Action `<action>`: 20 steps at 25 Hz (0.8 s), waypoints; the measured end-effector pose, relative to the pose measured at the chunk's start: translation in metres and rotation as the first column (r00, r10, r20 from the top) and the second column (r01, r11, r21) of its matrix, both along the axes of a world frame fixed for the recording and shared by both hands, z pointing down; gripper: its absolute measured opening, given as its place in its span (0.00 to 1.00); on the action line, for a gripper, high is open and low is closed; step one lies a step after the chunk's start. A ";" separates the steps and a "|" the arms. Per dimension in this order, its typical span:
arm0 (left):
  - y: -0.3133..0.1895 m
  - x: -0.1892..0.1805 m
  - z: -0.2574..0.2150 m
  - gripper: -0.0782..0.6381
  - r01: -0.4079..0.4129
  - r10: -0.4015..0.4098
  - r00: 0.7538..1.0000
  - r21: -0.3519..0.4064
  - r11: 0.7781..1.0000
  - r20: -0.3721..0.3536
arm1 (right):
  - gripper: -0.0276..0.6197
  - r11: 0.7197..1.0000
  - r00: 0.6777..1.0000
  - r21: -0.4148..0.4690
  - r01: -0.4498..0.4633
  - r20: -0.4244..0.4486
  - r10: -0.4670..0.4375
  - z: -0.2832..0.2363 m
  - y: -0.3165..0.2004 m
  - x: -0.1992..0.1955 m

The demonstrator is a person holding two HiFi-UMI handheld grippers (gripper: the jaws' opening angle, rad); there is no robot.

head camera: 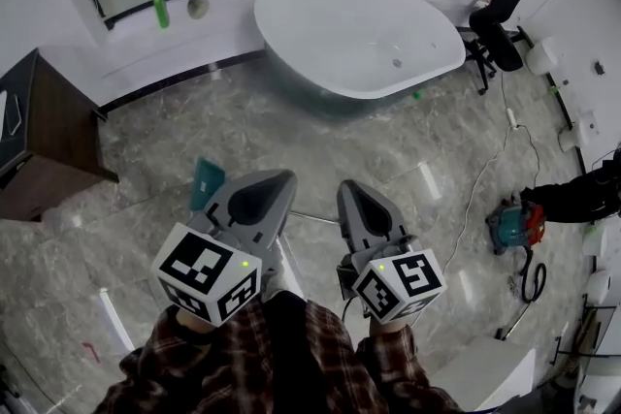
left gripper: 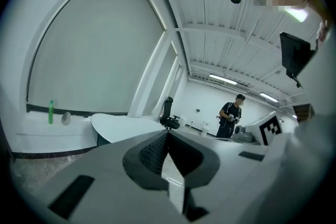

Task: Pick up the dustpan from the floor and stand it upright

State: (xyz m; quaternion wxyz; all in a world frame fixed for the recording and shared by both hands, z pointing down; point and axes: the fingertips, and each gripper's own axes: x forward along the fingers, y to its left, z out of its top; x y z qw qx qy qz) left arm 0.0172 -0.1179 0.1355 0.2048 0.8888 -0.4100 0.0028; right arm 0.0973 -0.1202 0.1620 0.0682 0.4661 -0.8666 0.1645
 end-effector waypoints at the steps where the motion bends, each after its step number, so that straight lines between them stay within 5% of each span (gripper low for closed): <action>1: -0.006 -0.001 0.001 0.12 -0.012 0.012 1.000 -0.001 1.000 0.001 | 0.06 1.000 1.000 0.004 -0.011 0.011 0.011 -0.001 -0.006 -0.001; 6: -0.030 0.007 0.014 0.12 -0.080 0.080 0.997 -0.027 0.996 0.005 | 0.06 0.999 0.997 0.002 -0.043 0.067 0.042 -0.001 -0.023 0.006; 20: -0.062 0.055 0.031 0.12 -0.155 0.152 0.988 -0.103 0.983 -0.032 | 0.06 0.990 0.993 -0.076 -0.119 -0.015 0.118 0.032 -0.052 0.064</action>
